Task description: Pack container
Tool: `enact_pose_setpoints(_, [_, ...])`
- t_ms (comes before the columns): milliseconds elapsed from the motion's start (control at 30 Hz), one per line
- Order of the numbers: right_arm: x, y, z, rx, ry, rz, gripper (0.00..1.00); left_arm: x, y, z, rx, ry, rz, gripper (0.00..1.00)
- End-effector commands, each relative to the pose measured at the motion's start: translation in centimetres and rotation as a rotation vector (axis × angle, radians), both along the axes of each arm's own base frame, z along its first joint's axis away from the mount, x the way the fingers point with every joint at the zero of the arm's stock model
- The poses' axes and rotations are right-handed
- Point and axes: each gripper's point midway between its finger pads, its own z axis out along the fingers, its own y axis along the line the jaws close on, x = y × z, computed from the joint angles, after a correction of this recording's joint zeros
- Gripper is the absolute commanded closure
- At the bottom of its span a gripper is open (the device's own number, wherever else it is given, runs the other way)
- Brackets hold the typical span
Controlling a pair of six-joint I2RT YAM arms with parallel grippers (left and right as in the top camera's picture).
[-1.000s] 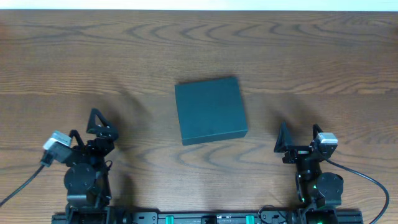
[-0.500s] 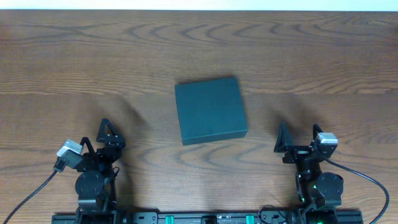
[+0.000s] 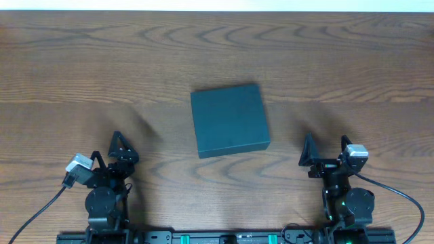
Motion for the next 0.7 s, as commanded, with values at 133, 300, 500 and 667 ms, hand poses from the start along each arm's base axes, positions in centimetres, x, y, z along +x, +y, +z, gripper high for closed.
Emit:
enact_pose_setpoints(133, [-0.02,-0.34,-0.01,0.011,-0.002,-0.016,0.01,0.1,-0.07,-1.23,0.0,0.014,-0.007,0.01])
enact_pose_setpoints(300, [-0.02,-0.33,0.0,0.011,-0.002,-0.016,0.01,0.1,-0.07,-1.23,0.085,0.036,-0.021,0.02])
enact_pose_setpoints(500, [-0.02,-0.33,-0.01,0.011,-0.002,-0.016,0.01,0.1,-0.08,-1.23,0.341,0.1,-0.066,0.01])
enact_pose_setpoints(667, [-0.02,-0.33,-0.01,0.011,-0.002,-0.016,0.01,0.1,-0.08,-1.26,0.42,0.121,-0.079,0.01])
